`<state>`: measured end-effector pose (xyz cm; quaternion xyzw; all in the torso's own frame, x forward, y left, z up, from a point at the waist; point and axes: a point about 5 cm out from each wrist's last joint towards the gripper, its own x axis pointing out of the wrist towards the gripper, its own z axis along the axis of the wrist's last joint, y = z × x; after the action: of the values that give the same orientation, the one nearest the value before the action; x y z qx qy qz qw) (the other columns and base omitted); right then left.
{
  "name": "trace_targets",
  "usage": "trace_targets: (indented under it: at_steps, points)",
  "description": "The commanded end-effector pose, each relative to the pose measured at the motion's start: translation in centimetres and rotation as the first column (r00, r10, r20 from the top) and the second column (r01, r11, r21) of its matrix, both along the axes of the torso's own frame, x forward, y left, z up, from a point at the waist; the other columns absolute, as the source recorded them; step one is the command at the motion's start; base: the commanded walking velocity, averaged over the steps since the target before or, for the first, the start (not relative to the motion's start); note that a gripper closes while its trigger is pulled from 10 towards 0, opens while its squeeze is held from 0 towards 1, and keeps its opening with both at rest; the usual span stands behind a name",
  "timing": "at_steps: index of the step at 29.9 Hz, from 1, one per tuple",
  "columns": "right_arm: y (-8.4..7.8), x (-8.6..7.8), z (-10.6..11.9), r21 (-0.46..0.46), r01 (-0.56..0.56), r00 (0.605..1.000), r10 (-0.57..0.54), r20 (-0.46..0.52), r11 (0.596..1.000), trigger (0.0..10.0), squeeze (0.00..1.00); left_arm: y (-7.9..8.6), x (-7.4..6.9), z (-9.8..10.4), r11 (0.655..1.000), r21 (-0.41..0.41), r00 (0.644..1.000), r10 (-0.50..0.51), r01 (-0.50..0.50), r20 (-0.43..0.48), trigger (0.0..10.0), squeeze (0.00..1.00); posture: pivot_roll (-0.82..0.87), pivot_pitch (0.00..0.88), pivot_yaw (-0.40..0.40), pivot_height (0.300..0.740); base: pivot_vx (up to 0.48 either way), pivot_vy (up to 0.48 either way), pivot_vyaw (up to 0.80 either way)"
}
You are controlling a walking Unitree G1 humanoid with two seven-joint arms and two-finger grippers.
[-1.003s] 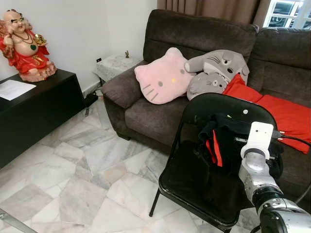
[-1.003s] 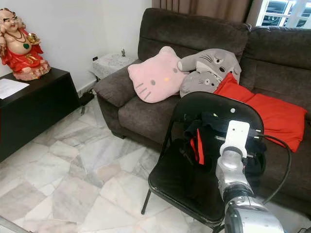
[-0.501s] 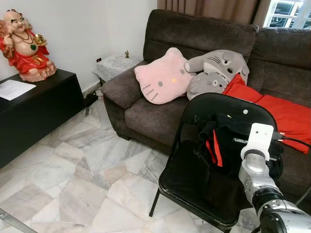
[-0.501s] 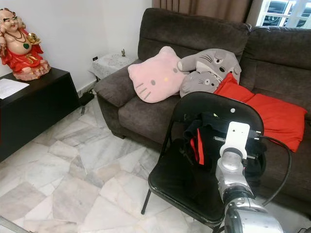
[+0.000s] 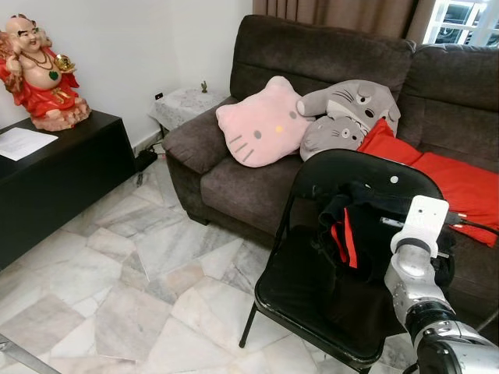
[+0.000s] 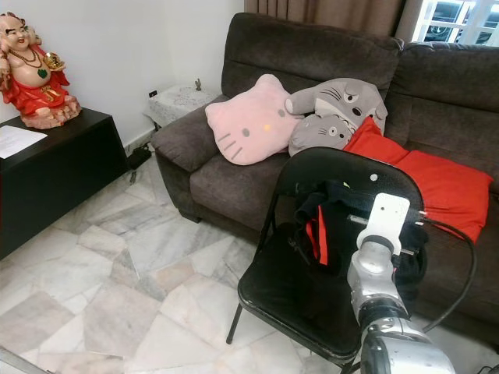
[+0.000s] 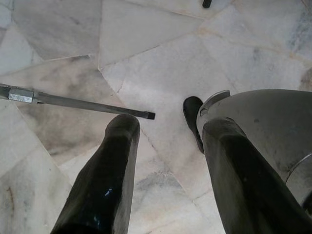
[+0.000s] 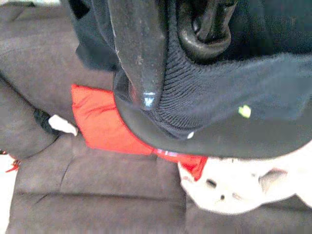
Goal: Hang hanger
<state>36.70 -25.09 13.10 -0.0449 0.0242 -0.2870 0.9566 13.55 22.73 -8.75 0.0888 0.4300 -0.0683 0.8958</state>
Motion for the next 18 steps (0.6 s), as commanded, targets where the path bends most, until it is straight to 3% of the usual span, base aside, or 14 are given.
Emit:
trace_targets:
  at_steps: [1,3,10,14,18]
  points:
    - [-0.3,0.5,1.7,0.004,0.022,0.997,-0.022,0.069,1.0,0.0,0.0,0.0,-0.4,-0.2,1.0,0.001,1.0,0.004,-0.004,-0.022,10.0,0.0,0.07,0.0,0.01,0.74,0.0,0.0,0.0]
    - [-0.5,0.8,3.2,-0.008,0.045,0.99,-0.044,0.132,0.999,0.0,0.0,0.0,-0.4,-0.2,1.0,0.001,1.0,0.006,-0.006,-0.023,10.0,0.0,0.07,0.0,0.008,0.74,0.0,0.0,0.0]
    - [-0.8,1.0,5.2,-0.048,0.07,0.975,-0.058,0.215,0.996,0.0,0.0,-0.1,-0.4,-0.3,1.0,0.001,1.0,0.008,-0.008,-0.025,10.0,0.0,0.07,0.0,0.006,0.74,0.0,0.0,0.0]
    - [-1.0,1.2,7.8,-0.088,0.098,0.947,-0.066,0.313,0.991,0.0,0.0,0.0,-0.5,-0.2,1.0,0.003,1.0,0.012,-0.012,-0.026,10.0,0.0,0.07,0.0,0.004,0.74,0.0,0.0,0.0]
    - [-1.6,1.0,11.8,-0.185,0.179,0.892,-0.08,0.445,0.966,0.0,0.0,0.1,-0.5,-0.2,1.0,0.005,1.0,0.015,-0.015,-0.027,10.0,0.0,0.07,0.0,0.003,0.74,0.0,0.0,0.0]
